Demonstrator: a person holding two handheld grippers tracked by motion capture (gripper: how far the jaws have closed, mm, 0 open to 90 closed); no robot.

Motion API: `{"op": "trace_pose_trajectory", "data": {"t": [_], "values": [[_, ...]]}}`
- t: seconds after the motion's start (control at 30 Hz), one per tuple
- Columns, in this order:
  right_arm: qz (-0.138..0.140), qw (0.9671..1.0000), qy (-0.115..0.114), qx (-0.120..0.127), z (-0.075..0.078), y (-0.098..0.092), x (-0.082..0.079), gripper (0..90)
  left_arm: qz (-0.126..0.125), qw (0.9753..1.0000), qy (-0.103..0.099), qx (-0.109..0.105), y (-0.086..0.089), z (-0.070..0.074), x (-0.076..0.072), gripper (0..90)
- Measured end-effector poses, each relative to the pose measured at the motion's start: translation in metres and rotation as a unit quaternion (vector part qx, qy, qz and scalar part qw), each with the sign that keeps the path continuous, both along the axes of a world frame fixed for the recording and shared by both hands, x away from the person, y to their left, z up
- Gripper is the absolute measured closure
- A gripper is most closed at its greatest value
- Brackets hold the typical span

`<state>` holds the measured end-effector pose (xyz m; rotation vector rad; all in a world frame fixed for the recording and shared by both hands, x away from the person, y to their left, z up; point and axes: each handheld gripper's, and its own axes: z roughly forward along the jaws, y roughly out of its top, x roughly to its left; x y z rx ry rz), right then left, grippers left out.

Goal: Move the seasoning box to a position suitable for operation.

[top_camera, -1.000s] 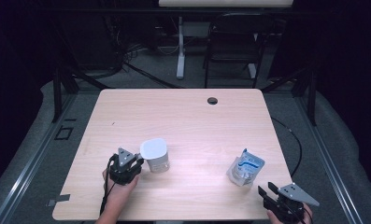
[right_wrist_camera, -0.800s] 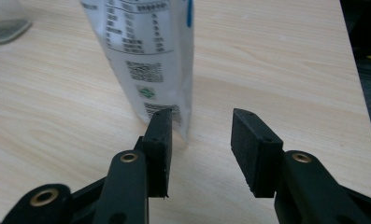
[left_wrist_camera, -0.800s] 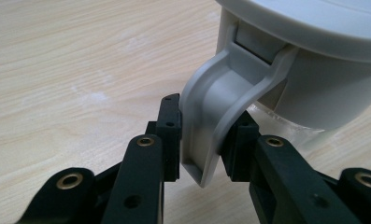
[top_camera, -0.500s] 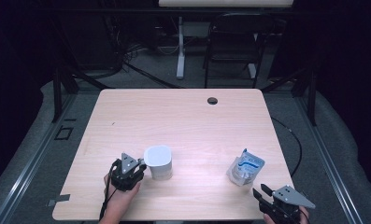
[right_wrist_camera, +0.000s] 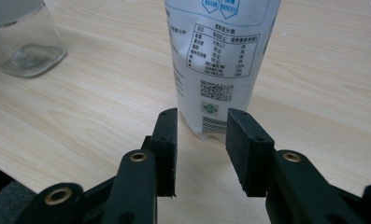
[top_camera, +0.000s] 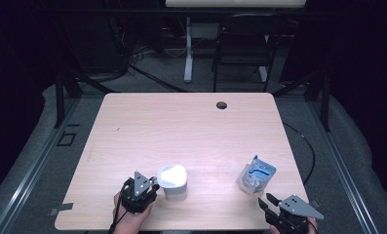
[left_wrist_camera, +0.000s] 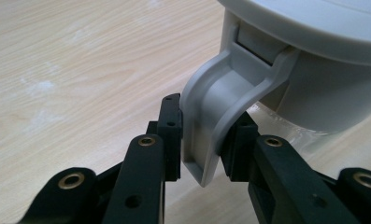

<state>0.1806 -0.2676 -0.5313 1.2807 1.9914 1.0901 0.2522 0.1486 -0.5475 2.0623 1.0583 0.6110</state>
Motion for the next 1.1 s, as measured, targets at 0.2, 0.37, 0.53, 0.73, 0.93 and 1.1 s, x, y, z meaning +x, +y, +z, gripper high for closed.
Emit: {"op": "trace_pose_trajectory", "data": {"t": [0.2, 0.37, 0.53, 0.73, 0.93, 1.1], "values": [[0.021, 0.9998, -0.003, -0.005, 0.001, 0.007, -0.001, 66.0, -0.016, 0.9999, -0.005, 0.000, -0.007, 0.000, -0.006, 73.2], [0.044, 0.9989, -0.010, -0.012, 0.002, 0.014, -0.002, 66.5, -0.021, 0.9997, 0.002, -0.010, -0.007, -0.002, -0.006, 73.2], [0.058, 0.9983, 0.000, -0.008, -0.001, 0.017, 0.000, 69.1, -0.040, 0.9992, -0.002, -0.009, -0.015, -0.004, -0.010, 73.2], [0.065, 0.9979, 0.005, 0.000, -0.002, 0.021, 0.003, 69.5, -0.042, 0.9990, -0.004, -0.014, -0.017, -0.005, -0.013, 72.7], [0.081, 0.9966, 0.008, -0.005, -0.003, 0.035, 0.009, 70.5, -0.052, 0.9980, 0.013, -0.032, -0.010, -0.003, -0.016, 66.8], [0.093, 0.9956, 0.011, 0.002, 0.000, 0.044, 0.015, 71.1, -0.043, 0.9983, 0.011, -0.038, -0.002, 0.002, -0.024, 60.9]]}}
